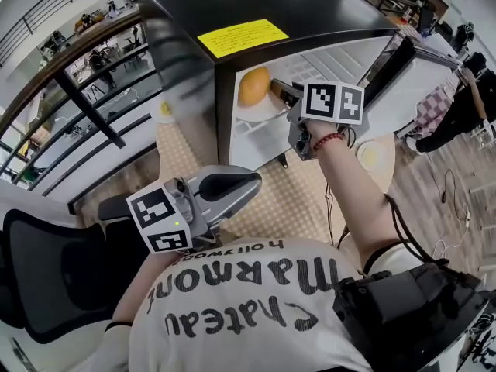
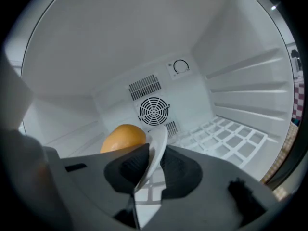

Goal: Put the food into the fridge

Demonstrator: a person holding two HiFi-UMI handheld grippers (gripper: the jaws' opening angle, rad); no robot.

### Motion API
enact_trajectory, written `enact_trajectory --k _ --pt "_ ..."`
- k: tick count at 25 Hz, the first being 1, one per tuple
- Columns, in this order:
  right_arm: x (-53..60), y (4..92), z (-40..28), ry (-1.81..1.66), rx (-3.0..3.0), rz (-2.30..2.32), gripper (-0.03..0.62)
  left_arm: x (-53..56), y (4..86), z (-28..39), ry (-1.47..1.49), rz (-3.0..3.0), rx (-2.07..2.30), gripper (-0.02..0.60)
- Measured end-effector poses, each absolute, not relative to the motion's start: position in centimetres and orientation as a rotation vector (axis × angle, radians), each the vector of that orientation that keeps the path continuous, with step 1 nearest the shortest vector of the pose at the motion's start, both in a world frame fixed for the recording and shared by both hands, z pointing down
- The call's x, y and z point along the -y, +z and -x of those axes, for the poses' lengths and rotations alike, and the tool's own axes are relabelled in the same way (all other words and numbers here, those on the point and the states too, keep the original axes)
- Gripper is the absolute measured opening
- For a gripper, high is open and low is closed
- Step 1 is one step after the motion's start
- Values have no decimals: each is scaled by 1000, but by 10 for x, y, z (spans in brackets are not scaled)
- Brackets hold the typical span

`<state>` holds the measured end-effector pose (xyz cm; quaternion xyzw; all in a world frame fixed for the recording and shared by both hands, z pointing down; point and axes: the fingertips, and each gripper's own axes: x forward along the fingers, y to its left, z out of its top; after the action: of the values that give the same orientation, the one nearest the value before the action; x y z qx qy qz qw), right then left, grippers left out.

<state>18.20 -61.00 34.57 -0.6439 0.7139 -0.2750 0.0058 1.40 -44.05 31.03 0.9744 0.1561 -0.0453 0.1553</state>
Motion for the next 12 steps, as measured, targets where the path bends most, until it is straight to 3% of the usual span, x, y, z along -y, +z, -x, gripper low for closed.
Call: enact_trajectory --k 12 --pt "617 346 -180 -764 -2385 2089 100 440 309 -12 -146 -2774 -402 5"
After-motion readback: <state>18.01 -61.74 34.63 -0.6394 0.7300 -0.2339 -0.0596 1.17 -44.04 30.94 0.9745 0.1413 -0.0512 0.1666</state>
